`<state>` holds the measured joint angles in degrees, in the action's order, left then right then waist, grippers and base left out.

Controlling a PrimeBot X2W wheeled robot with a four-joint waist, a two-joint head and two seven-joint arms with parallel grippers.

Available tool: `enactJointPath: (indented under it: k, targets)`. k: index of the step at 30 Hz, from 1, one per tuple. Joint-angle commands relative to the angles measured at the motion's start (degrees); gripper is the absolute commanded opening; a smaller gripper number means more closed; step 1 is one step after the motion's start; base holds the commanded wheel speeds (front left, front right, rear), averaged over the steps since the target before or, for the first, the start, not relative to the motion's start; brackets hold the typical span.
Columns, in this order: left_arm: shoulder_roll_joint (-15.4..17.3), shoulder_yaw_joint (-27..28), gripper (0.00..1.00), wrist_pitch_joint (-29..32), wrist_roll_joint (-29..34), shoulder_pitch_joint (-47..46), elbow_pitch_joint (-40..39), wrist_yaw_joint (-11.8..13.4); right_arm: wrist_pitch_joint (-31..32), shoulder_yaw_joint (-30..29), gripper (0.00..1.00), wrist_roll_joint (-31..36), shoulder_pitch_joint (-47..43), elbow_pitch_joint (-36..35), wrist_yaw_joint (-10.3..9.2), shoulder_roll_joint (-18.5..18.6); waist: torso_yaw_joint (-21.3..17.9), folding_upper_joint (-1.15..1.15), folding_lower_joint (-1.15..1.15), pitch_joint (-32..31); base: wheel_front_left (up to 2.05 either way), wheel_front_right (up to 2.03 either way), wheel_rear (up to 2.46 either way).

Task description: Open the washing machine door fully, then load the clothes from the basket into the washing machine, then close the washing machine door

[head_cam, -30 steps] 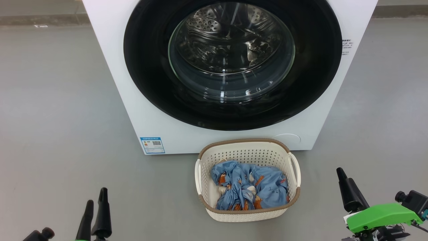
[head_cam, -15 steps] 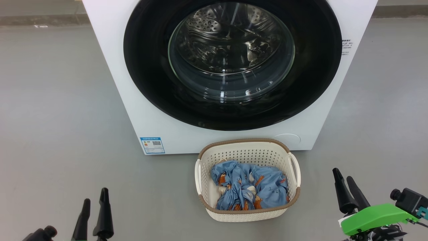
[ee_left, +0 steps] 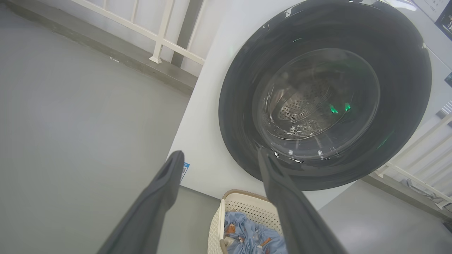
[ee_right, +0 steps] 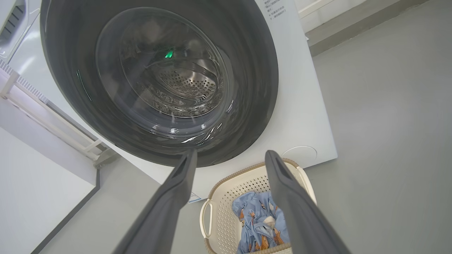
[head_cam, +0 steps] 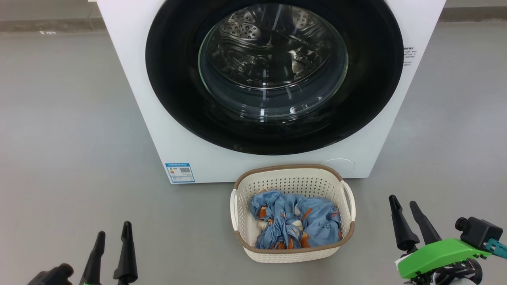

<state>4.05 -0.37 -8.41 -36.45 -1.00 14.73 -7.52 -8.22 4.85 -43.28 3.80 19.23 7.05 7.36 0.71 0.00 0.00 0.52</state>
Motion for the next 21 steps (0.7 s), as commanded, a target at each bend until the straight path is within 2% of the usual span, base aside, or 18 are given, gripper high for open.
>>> enactJointPath:
  k: [1, 21]
  targets:
    - [1.1, 1.0, 1.00, -0.9, 1.9, -2.3, -1.3, 0.0, -1.0, 1.1, 1.00, 1.9, 2.4, -1.4, 0.34, 1.0, 0.0, 0.00, 0.00, 0.0, 0.00, 0.00, 0.00]
    - [2.0, -0.2, 1.00, -4.1, 13.2, -2.5, -1.8, 0.0, -4.2, 2.2, 1.00, 13.2, 1.5, -1.4, 0.40, 1.7, 0.1, 0.00, 0.00, 0.0, 0.00, 0.00, 0.00]
